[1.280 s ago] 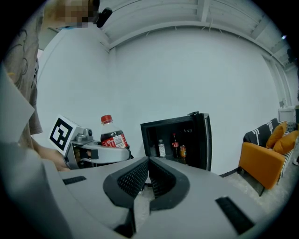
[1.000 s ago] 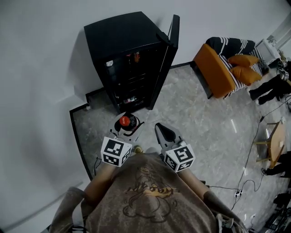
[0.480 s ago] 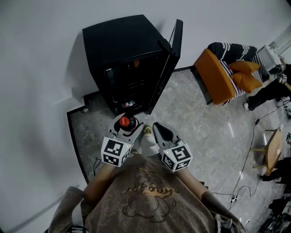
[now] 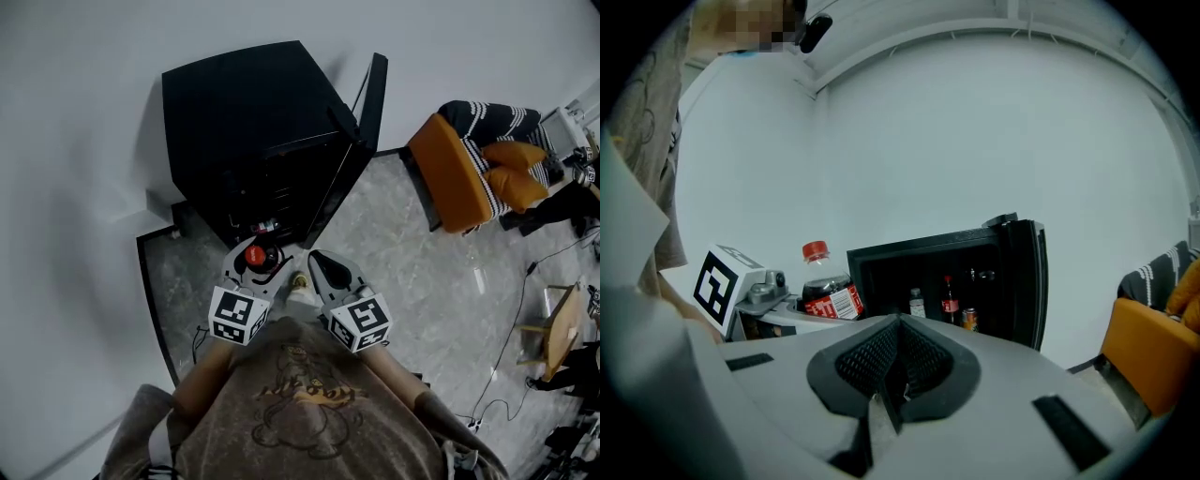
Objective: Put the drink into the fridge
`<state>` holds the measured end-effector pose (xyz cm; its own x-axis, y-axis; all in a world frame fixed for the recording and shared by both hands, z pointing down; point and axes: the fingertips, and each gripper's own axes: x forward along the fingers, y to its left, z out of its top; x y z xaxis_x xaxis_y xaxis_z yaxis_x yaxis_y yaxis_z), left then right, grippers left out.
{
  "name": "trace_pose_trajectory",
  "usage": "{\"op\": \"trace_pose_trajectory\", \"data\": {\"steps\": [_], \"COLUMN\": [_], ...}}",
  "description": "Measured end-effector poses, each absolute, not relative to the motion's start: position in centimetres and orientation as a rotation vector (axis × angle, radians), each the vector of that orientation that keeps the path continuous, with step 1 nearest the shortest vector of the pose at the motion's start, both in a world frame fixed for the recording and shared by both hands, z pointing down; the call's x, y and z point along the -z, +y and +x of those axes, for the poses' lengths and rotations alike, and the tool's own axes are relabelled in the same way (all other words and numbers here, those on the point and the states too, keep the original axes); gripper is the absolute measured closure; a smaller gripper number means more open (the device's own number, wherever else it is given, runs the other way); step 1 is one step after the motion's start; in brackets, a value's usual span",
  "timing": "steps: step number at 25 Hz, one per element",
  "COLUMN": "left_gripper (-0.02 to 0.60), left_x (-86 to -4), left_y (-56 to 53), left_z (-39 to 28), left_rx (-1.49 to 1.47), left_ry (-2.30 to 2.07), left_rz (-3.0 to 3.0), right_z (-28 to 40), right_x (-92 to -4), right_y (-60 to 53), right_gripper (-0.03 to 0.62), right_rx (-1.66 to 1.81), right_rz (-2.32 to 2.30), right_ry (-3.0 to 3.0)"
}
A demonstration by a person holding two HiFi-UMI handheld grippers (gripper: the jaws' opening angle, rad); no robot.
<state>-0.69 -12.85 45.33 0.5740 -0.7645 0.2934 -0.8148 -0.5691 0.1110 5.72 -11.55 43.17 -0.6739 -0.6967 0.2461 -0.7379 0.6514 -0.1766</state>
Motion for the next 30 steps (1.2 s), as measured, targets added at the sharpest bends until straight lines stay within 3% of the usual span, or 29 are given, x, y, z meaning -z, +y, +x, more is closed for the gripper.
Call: {"op": "trace_pose_trajectory", "data": {"steps": [30], "left_gripper": [0.272], "left_x": [-52.4], "left_y": [-24.8], "left_z": [-1.9], "left_rx": [-0.384], "left_ry": [-1.538], "left_rz": [2.461], "right_z": [3.9], "right_x": [-45.7], "right_y": [-22.0], "right_gripper": [0.572], "right_rx": [-0.422], "right_rz": [0.931], "right_ry": [-2.740]}}
